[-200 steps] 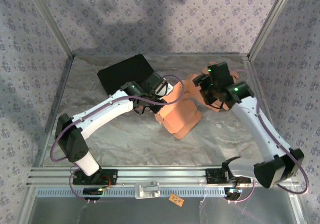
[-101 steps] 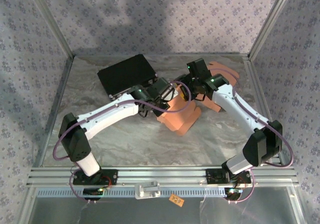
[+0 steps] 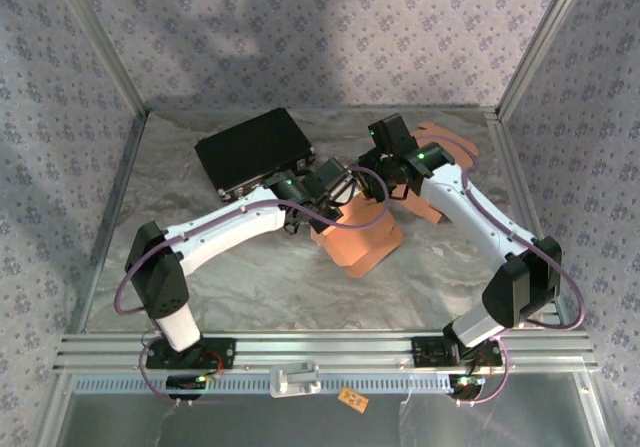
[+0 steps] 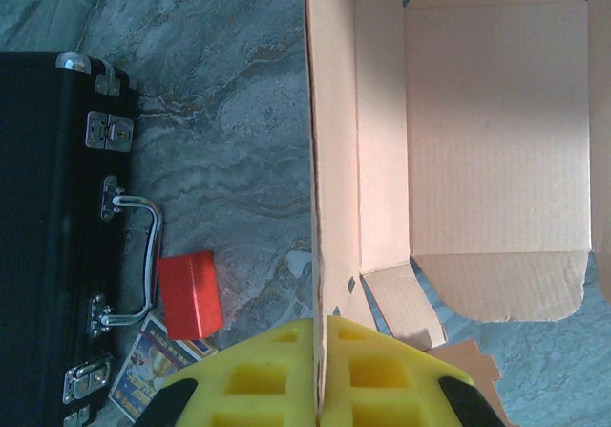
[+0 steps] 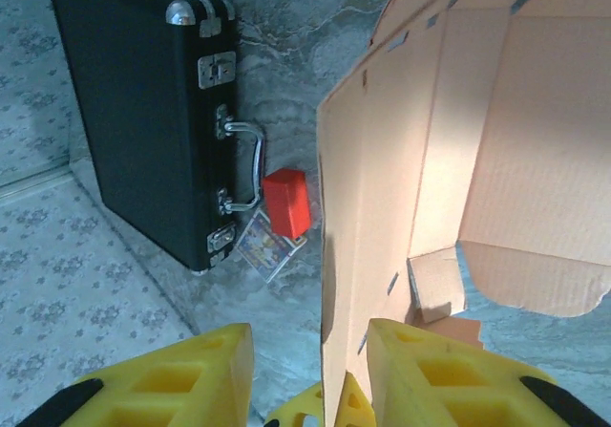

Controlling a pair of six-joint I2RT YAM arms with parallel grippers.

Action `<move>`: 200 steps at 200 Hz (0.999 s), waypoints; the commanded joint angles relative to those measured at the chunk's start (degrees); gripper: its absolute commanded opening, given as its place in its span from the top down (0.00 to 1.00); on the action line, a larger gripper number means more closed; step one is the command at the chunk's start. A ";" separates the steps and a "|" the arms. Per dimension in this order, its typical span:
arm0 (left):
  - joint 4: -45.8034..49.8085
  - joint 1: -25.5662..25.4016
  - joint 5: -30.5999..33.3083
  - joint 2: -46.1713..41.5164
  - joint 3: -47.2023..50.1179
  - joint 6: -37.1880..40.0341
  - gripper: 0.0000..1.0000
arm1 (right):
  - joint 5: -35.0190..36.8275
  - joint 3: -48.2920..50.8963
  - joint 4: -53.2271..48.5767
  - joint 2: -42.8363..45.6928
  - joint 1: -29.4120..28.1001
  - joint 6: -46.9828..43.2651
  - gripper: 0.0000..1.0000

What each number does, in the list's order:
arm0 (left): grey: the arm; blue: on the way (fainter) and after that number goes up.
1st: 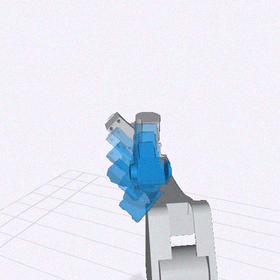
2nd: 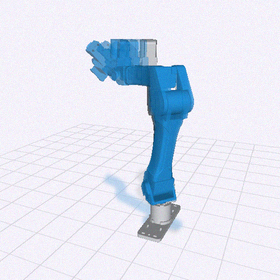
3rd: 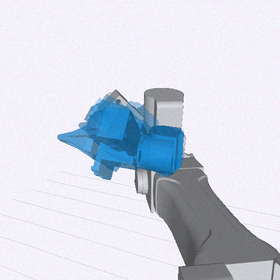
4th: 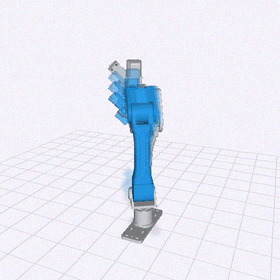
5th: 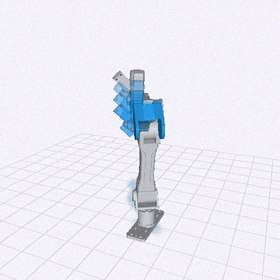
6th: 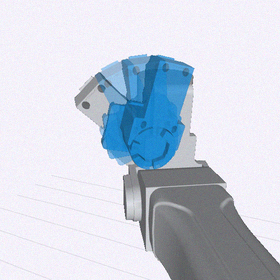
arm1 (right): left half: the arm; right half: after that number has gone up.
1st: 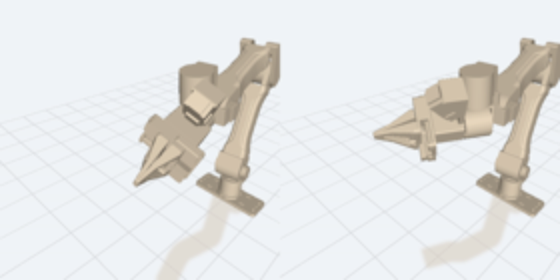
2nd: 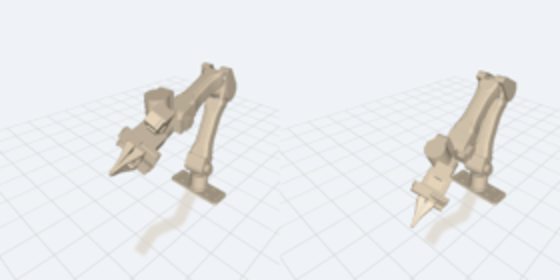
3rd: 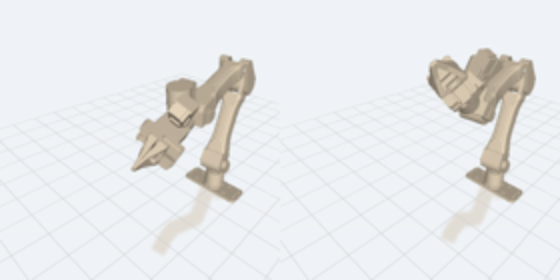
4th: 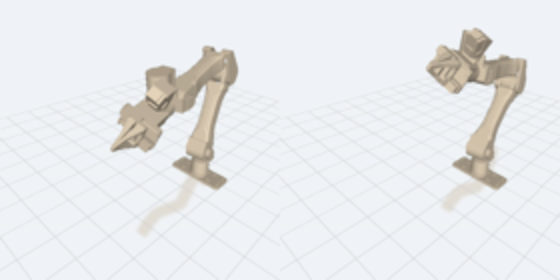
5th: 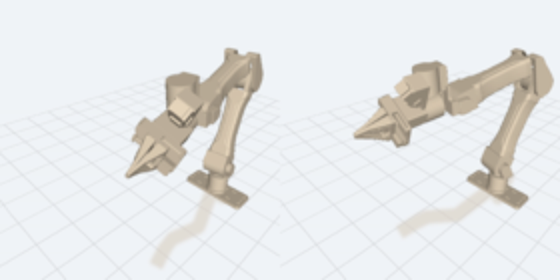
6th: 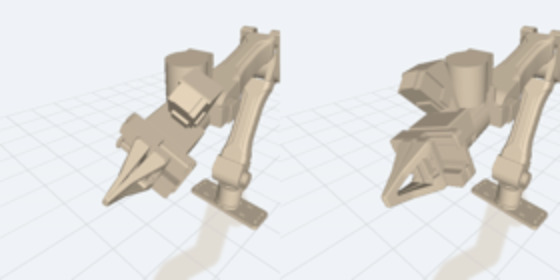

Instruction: Fold the paper box

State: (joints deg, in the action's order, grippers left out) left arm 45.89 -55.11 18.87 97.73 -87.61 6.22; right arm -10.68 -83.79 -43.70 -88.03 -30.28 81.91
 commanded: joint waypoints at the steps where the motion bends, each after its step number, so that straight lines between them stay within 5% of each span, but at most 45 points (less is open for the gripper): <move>1: -0.67 -0.08 1.17 0.44 -2.47 0.69 1.00 | -0.82 -0.06 -2.53 -0.13 -1.23 0.63 0.64; 54: -0.98 -0.08 1.17 0.80 -3.00 0.95 1.00 | -1.37 -0.21 -0.84 -2.42 -1.54 0.71 0.73; 152: -3.68 0.00 -1.86 -0.79 -0.19 1.66 1.00 | -3.87 3.90 1.47 0.44 2.95 1.24 0.72; 200: -3.76 0.00 -1.94 -0.87 -0.12 1.78 1.00 | -4.04 2.79 0.90 -0.46 4.37 0.27 0.88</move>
State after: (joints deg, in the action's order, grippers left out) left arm 43.29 -55.13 17.23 97.95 -87.70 7.14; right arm -14.48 -80.44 -41.52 -88.77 -26.33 82.56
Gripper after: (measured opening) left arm 0.053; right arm 0.146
